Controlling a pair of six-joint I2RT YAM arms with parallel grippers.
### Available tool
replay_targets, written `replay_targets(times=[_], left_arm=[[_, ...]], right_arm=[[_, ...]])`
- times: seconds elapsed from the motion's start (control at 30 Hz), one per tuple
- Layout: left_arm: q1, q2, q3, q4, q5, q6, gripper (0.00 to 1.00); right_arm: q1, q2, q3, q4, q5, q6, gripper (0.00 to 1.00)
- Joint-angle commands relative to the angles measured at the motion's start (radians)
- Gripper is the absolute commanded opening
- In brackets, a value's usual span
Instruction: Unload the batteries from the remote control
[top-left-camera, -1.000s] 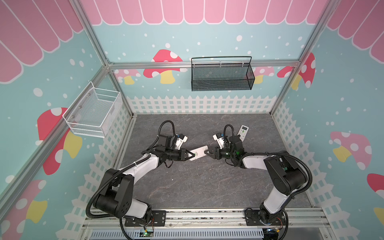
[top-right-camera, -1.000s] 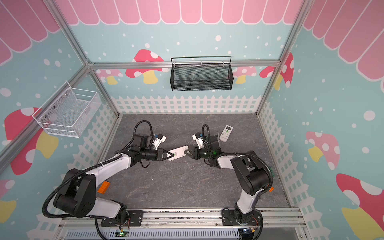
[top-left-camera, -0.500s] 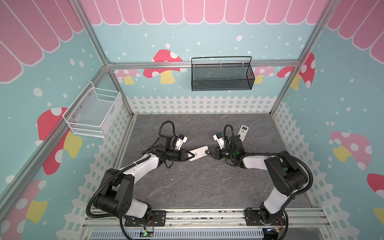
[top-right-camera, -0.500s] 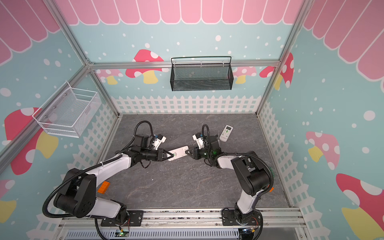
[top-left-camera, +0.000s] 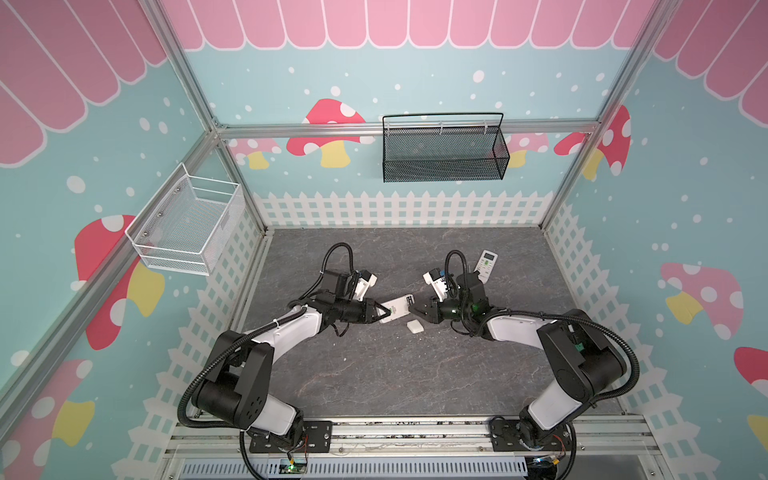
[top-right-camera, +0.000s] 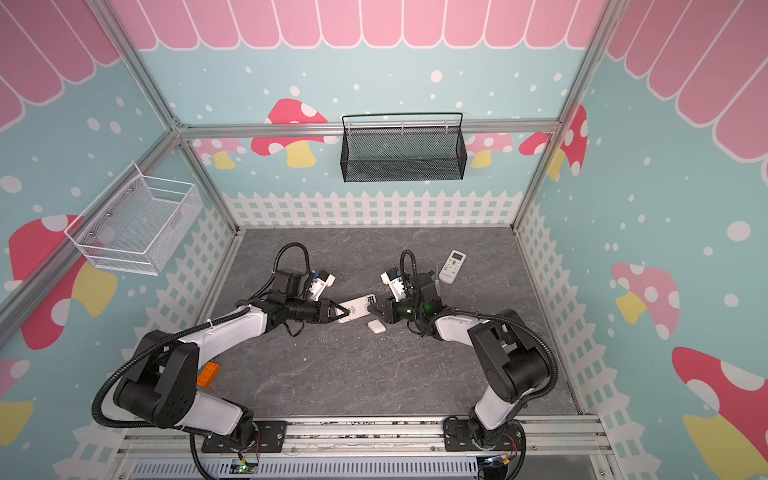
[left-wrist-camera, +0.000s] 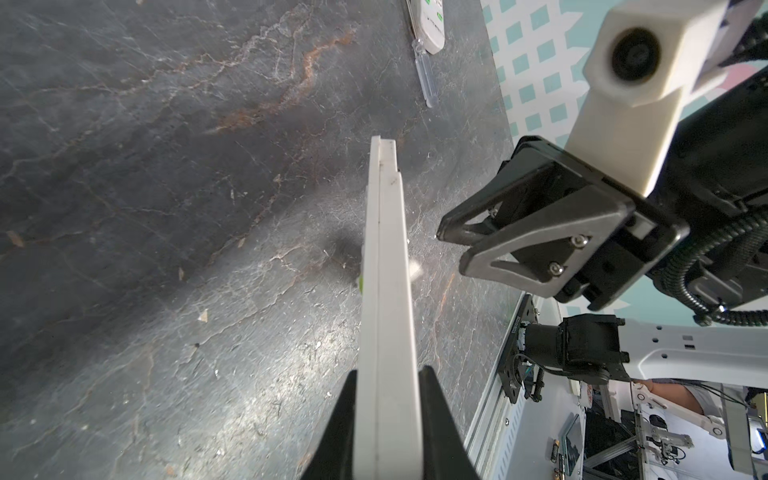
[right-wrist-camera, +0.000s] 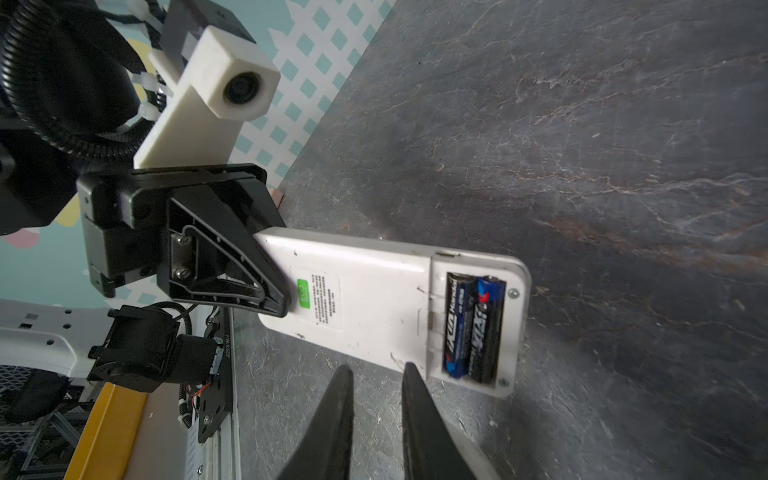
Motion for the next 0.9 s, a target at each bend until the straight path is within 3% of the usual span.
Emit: replay_targets(times=[0.0,0.27,0.47,0.63,0.77,0.87], left_arm=[[-0.004,0.005,0.029,0.033,-0.004,-0.011,0.0],[-0.007,0.013,0.042,0.018,-0.028,-0.006,0.0],[-0.007,0.017,0.067,-0.043,-0.093,0.026,0.0],[-0.008,0.033,0.064,-0.041,-0.086,0.008,0.0],[-0.005,0.04,0.068,-0.051,-0.101,0.004,0.0],[-0.003,0.044,0.076,-0.062,-0.147,0.004,0.0]], right_arm=[[0.011,-0.009,-0.015,0.01,-0.015,0.004,0.23],[0.012,-0.026,-0.024,0.004,0.005,0.001,0.13],[0.013,-0.12,-0.045,-0.145,0.103,-0.05,0.23],[0.022,-0.188,-0.049,-0.375,0.262,-0.081,0.28],[0.089,-0.183,0.005,-0.557,0.392,-0.105,0.29],[0.154,-0.15,0.029,-0.634,0.462,-0.043,0.33]])
